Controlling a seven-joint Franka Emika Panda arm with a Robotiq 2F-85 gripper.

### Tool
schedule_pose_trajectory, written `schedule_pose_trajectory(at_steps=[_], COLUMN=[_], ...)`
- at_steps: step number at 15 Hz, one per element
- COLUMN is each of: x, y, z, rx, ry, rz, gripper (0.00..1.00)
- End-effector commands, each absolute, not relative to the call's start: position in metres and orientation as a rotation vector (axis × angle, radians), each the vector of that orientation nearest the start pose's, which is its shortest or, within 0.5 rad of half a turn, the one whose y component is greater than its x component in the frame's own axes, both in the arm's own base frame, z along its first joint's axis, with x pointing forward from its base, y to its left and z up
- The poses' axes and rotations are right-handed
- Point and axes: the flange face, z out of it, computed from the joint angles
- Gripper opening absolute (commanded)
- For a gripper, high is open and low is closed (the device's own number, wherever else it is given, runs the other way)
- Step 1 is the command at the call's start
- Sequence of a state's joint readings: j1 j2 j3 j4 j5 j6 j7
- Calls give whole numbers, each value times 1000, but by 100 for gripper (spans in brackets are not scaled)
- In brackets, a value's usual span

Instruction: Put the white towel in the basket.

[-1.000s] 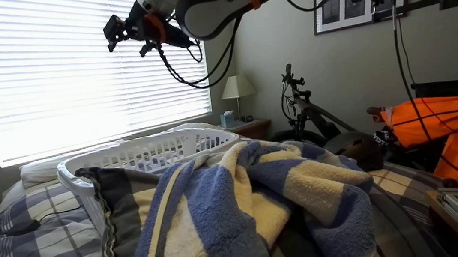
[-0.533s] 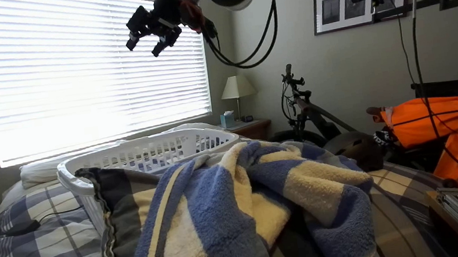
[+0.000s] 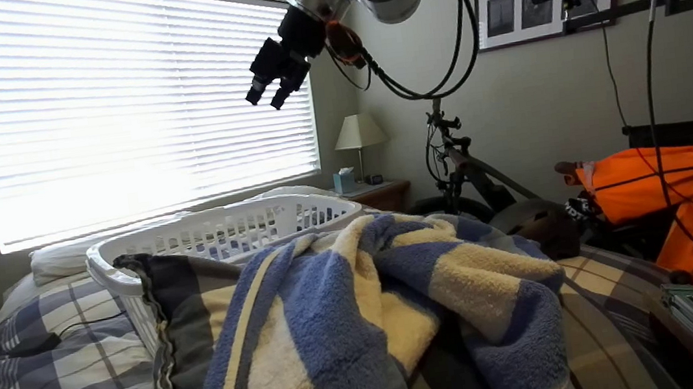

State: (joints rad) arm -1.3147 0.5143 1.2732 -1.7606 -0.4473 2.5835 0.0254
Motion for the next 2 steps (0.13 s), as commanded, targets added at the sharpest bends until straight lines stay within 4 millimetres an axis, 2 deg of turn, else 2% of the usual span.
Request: schedule_pose_trajectory(at_steps=[1, 2], x=[645, 645], y=[-146, -145], z=[526, 527], rx=[-2861, -2861], ry=[-23, -27], rz=[-1058, -1057], gripper=[100, 100])
